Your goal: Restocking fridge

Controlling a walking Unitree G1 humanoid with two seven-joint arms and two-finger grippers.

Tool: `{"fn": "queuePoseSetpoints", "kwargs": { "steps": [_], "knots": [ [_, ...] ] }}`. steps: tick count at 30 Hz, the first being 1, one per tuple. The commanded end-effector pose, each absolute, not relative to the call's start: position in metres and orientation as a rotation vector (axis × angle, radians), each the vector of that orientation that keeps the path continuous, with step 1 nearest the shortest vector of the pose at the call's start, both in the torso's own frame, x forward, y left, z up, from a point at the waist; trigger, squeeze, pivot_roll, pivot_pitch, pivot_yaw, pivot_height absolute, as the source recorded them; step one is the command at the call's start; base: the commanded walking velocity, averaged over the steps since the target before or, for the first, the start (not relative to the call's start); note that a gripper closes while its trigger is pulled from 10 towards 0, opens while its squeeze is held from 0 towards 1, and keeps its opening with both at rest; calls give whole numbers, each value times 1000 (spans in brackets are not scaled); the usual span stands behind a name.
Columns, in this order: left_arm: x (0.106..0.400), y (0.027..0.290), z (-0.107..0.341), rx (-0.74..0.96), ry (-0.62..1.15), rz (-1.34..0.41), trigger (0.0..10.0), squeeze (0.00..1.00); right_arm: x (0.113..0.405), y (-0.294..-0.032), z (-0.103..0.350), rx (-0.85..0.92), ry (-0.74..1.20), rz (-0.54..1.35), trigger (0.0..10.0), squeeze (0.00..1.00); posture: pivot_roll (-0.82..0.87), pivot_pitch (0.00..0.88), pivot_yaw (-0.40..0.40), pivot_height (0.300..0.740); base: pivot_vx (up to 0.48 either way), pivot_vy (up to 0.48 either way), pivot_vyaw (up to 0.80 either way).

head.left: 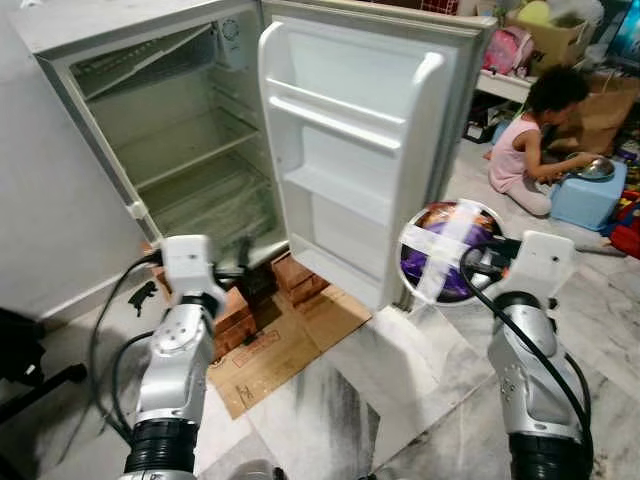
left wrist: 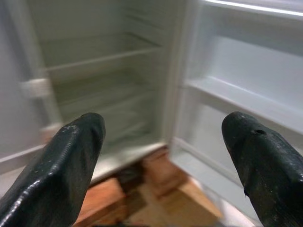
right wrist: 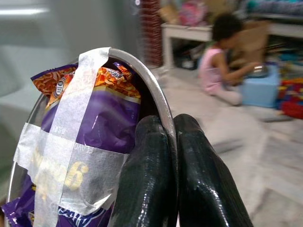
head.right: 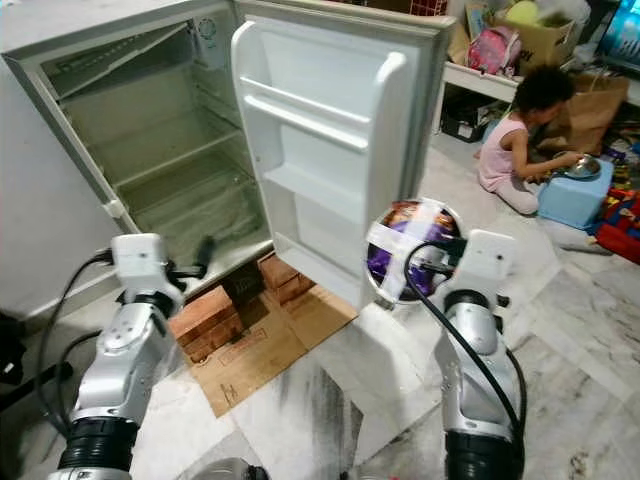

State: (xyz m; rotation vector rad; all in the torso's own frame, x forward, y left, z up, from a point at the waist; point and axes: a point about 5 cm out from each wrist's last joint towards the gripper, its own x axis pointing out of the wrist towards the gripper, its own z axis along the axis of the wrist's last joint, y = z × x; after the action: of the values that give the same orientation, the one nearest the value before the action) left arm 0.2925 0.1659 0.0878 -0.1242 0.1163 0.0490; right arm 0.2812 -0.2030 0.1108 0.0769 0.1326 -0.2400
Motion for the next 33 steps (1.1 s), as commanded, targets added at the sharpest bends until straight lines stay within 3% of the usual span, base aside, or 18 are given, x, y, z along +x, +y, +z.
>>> {"fn": "queuePoseSetpoints", "kwargs": {
  "steps": [1, 4, 13, 33],
  "knots": [
    [292, 172, 90, -119, 117, 96, 10000, 0, 287, -192, 117, 102, 103, -174, 10000, 0, -51, 0, 26, 740, 0, 0, 0],
    [291, 176, 91, -130, 118, 130, 10000, 0, 296, -180, 125, 79, 70, -82, 10000, 0, -46, 3, 23, 740, 0, 0, 190],
    [288, 179, 90, -150, 134, 169, 10000, 0, 305, -174, 129, 142, 54, -41, 10000, 0, -44, 11, 25, 740, 0, 0, 738],
    [287, 177, 89, -153, 143, 171, 10000, 0, 312, -173, 130, 149, 51, 0, 10000, 0, -47, 10, 22, 740, 308, 0, 719]
  ]
}}
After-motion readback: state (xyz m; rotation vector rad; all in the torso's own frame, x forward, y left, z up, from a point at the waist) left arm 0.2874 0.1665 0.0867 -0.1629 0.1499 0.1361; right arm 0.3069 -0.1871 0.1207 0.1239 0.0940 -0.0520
